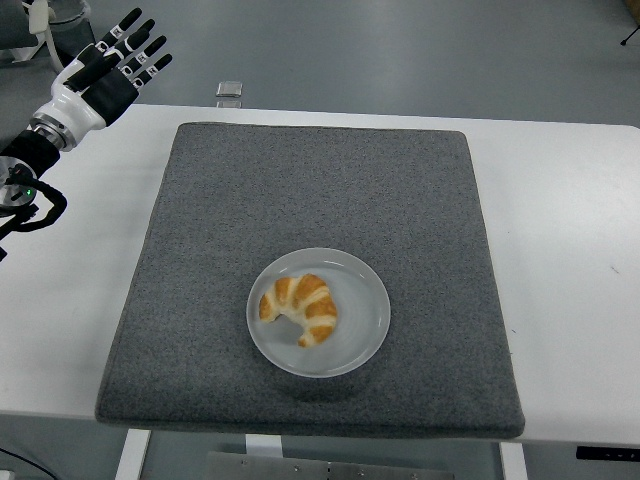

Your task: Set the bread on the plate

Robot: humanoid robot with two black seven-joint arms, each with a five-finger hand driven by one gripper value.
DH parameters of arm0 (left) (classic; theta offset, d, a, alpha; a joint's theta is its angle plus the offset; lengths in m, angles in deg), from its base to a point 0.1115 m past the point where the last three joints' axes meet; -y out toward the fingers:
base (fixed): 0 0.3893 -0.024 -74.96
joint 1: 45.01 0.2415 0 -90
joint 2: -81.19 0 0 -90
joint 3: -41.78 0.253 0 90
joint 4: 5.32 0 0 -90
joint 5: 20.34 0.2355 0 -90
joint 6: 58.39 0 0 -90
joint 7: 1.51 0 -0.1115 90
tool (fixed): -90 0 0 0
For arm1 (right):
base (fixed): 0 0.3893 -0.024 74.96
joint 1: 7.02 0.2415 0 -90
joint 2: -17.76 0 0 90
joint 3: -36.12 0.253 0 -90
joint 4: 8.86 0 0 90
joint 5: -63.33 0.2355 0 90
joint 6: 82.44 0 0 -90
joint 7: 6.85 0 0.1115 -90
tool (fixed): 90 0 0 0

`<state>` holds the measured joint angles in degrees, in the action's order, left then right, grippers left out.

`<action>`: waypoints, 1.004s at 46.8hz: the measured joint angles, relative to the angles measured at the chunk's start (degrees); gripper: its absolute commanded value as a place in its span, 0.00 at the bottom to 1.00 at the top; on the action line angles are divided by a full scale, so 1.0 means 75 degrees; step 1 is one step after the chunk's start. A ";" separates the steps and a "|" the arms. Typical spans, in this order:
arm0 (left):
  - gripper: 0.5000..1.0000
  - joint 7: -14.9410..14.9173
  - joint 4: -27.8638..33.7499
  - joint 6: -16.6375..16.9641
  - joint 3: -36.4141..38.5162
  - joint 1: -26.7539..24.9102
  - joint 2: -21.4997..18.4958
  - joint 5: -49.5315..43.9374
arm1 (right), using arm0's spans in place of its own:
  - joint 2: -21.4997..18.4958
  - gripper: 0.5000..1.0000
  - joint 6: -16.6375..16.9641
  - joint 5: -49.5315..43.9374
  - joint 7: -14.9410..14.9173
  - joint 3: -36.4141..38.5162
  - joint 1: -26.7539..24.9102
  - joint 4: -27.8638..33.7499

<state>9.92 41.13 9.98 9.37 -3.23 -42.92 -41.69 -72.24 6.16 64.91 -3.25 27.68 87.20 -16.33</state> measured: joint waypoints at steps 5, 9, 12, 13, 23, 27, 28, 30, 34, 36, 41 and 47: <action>0.99 0.0006 -0.0060 0.0000 -0.0119 0.0033 0.0066 0.0010 | 0.0000 0.86 0.0000 0.0000 0.0000 0.0000 0.0000 0.0000; 0.99 0.0007 -0.0125 0.0000 -0.0173 0.0041 0.0083 0.0017 | 0.0000 0.86 0.0000 0.0000 -0.0001 0.0000 0.0000 0.0000; 0.99 0.0007 -0.0145 0.0000 -0.0179 0.0048 0.0084 0.0021 | 0.0000 0.86 0.0000 0.0000 -0.0001 0.0000 0.0000 0.0000; 0.99 0.0007 -0.0153 0.0000 -0.0179 0.0054 0.0083 0.0022 | 0.0000 0.86 0.0000 0.0000 -0.0001 0.0000 0.0000 0.0000; 0.99 0.0007 -0.0384 -0.0008 -0.0184 0.0089 0.0123 0.0022 | 0.0000 0.86 0.0001 0.0000 -0.0002 0.0000 0.0000 0.0000; 0.99 0.0007 -0.0396 -0.0011 -0.0185 0.0089 0.0164 0.0024 | 0.0000 0.86 0.0001 0.0000 -0.0001 0.0000 0.0000 0.0000; 0.99 0.0007 -0.0396 -0.0011 -0.0187 0.0089 0.0171 0.0023 | 0.0000 0.86 0.0001 0.0000 -0.0002 0.0000 0.0000 0.0000; 0.99 0.0008 -0.0396 -0.0011 -0.0188 0.0089 0.0177 0.0023 | 0.0000 0.86 0.0001 0.0000 -0.0002 0.0000 0.0000 0.0000; 0.99 0.0013 -0.0397 -0.0011 -0.0189 0.0089 0.0191 0.0023 | 0.0000 0.86 0.0001 0.0000 -0.0001 0.0000 0.0000 0.0000; 0.99 0.0013 -0.0397 -0.0011 -0.0189 0.0089 0.0205 0.0023 | 0.0000 0.86 0.0001 0.0000 0.0001 0.0000 0.0000 0.0000; 0.99 0.0045 -0.0400 -0.0010 -0.0209 0.0089 0.0241 0.0023 | 0.0000 0.86 0.0002 0.0000 0.0002 0.0000 0.0000 0.0000; 0.99 0.0060 -0.0590 0.0054 -0.0349 0.0085 0.0564 0.0032 | 0.0000 0.86 0.0003 0.0000 0.0000 0.0000 0.0000 0.0000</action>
<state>10.37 36.70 10.38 6.76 -2.59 -38.69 -41.45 -72.24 6.19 64.91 -3.26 27.68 87.20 -16.33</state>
